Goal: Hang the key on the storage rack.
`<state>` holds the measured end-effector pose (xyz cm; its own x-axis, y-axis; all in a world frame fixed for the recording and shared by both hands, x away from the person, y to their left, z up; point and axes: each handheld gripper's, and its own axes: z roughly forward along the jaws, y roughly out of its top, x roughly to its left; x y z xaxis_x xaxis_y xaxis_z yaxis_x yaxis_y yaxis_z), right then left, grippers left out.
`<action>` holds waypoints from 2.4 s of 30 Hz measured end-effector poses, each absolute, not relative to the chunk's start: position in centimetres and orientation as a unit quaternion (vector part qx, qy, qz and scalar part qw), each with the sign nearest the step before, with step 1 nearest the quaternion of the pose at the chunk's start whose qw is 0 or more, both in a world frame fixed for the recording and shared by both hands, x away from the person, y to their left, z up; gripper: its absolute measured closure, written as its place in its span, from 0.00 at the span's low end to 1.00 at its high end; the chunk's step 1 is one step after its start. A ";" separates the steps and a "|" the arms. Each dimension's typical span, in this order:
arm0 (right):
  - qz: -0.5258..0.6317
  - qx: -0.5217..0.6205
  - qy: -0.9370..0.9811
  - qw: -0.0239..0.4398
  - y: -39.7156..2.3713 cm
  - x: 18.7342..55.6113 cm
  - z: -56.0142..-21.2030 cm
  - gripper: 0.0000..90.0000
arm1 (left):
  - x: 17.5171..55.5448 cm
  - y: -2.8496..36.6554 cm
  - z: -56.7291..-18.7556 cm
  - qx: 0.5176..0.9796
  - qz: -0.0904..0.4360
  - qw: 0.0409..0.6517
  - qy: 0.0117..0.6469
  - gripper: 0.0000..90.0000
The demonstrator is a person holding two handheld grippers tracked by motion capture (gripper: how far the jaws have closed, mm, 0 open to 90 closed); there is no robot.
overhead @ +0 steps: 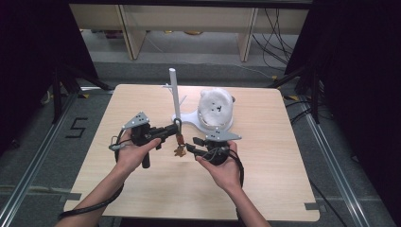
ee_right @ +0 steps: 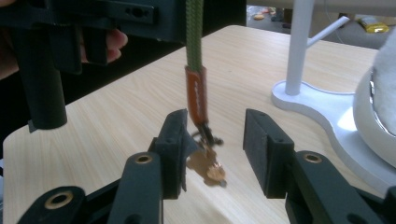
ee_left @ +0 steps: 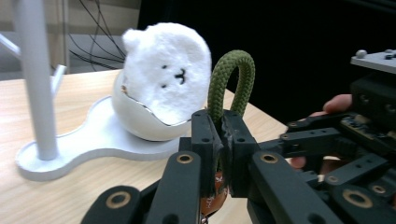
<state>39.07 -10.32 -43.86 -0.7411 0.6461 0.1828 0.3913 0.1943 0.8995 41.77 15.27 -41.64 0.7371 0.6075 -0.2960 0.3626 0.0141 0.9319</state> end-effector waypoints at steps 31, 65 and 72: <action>0.507 0.398 0.747 0.164 -17.1 37.8 -45.1 0.63 | 43.4 18.1 -41.6 0.685 0.148 0.603 0.380 0.94; 0.520 0.465 0.694 0.181 -21.4 36.2 -47.0 0.61 | 47.0 19.1 -40.8 0.675 0.165 0.599 0.398 0.94; 0.516 0.460 0.696 0.196 -21.9 36.3 -47.4 0.61 | 47.7 19.1 -40.4 0.675 0.173 0.596 0.400 0.94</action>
<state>36.27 -21.93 -47.41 -0.5000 0.8423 0.2013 0.4370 0.0447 0.8984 47.71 19.15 -40.37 0.6209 0.7453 -0.2430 0.3331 0.0298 0.9424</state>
